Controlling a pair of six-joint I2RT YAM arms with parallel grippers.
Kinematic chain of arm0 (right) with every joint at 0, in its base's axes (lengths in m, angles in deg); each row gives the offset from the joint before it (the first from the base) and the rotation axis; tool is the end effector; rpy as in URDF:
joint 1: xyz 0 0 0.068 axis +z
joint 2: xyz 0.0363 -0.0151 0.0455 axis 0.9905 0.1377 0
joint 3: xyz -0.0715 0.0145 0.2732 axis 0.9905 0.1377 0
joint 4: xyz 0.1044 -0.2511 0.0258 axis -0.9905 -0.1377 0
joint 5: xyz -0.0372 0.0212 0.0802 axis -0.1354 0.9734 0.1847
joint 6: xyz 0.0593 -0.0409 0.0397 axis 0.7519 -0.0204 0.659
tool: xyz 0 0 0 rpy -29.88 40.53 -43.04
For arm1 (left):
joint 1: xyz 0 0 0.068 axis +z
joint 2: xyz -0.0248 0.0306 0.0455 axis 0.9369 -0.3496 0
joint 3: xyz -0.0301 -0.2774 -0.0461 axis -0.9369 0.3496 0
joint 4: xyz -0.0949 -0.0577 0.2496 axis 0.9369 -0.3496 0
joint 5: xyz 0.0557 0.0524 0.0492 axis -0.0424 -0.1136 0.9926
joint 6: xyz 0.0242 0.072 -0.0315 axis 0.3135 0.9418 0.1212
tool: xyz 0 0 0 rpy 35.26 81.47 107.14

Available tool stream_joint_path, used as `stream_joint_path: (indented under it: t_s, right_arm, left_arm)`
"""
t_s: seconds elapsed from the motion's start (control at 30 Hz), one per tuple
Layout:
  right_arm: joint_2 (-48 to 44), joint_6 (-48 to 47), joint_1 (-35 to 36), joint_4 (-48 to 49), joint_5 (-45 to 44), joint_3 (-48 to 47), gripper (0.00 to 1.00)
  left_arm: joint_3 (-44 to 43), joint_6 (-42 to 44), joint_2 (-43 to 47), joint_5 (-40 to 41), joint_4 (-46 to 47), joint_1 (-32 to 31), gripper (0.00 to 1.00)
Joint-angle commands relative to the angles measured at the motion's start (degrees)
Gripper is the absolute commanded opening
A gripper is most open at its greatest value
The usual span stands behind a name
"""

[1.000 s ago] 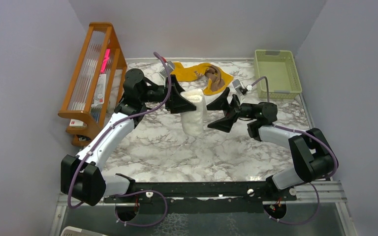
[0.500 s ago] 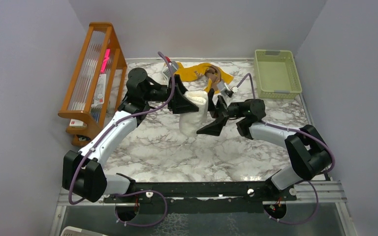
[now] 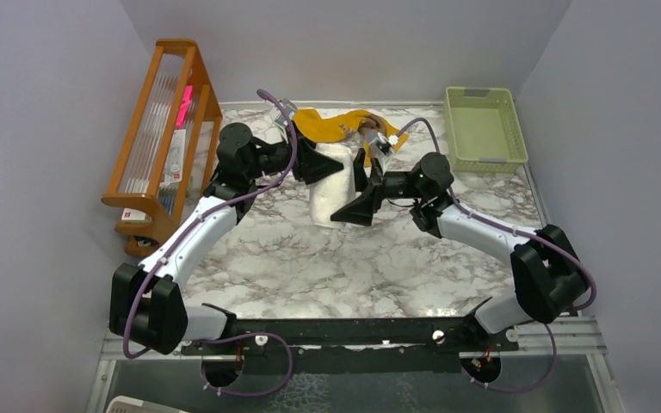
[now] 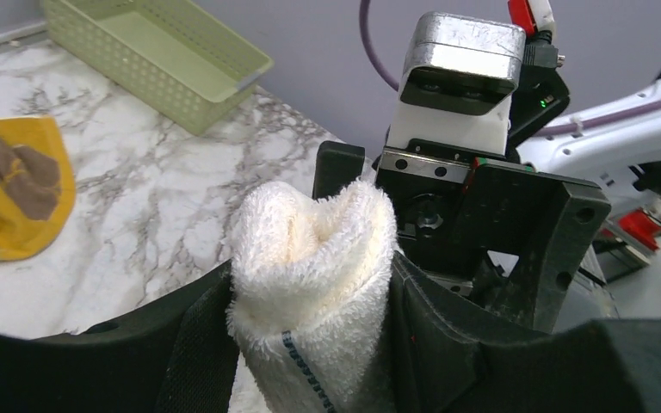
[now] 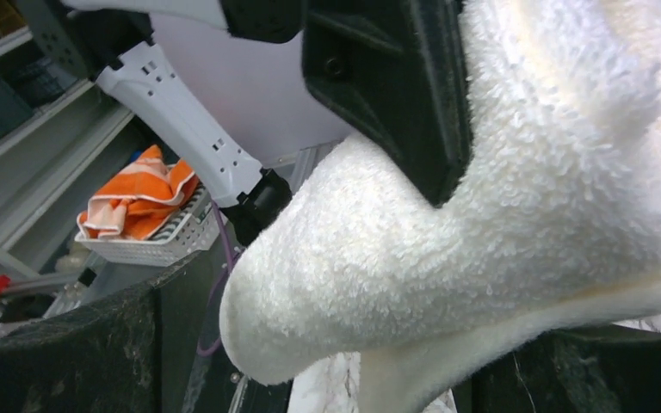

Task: Roll the towels
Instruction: Place the towel in the bin.

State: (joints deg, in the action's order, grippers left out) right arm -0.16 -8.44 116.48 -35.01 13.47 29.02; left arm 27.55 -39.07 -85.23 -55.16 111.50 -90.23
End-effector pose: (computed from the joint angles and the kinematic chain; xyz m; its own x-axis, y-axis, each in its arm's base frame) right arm 0.2469 0.2451 0.3111 -0.4089 0.0707 -0.9098 -0.9054 -0.1567 0.3947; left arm 0.2902 -0.1708 0.3746 -0.4563 -0.1851 -0.8704 0.8460 0.2129 -0.4888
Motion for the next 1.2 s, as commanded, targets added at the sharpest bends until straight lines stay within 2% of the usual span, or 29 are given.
stream_joint_path:
  t_s: [0.0,0.1,0.3,0.37,0.5,0.53,0.7,0.77,0.87,0.97,1.17]
  right_arm:
    - [2.0,-1.4,1.2,-10.5,-6.1,-4.7,0.87]
    - [4.3,0.9,1.3,-11.2,-8.2,-6.4,0.83]
    - [8.3,1.8,1.4,-20.0,-10.2,-11.7,0.67]
    - [8.7,1.7,1.4,-21.4,-11.1,-12.4,0.58]
    - [9.1,1.0,1.4,-24.8,-13.1,-14.1,0.31]
    - [9.1,0.7,1.4,-25.8,-13.6,-14.4,0.27]
    - [7.3,-0.3,1.2,-27.3,-19.2,-13.2,0.18]
    - [5.3,-1.0,0.4,-28.0,-22.2,-12.1,0.16]
    - [2.4,-0.6,-3.3,-29.2,-26.3,-10.6,0.16]
    - [-0.1,2.4,-10.3,-29.2,-30.4,-9.3,0.16]
    - [1.5,13.2,-27.4,-31.5,-37.1,-11.8,0.11]
  left_arm:
    - [2.7,2.6,3.1,11.4,3.7,-0.4,0.57]
    - [4.9,4.4,5.1,13.8,3.7,-1.1,0.57]
    - [8.4,7.0,7.9,17.2,3.9,-1.1,0.58]
    - [8.9,7.8,8.5,18.3,3.9,-1.1,0.59]
    - [9.5,9.2,9.8,22.6,4.0,-0.8,0.62]
    - [9.7,9.3,10.1,23.9,4.0,-0.4,0.65]
    - [7.3,5.4,9.4,29.0,2.0,3.8,0.93]
    - [3.5,3.0,8.0,28.9,-1.2,7.2,0.98]
    - [-3.7,0.4,6.0,28.9,-9.1,13.2,0.99]
    - [-8.5,-0.7,4.7,27.1,-14.5,18.3,0.99]
    - [-11.4,-2.1,1.5,20.6,-19.7,20.4,0.99]
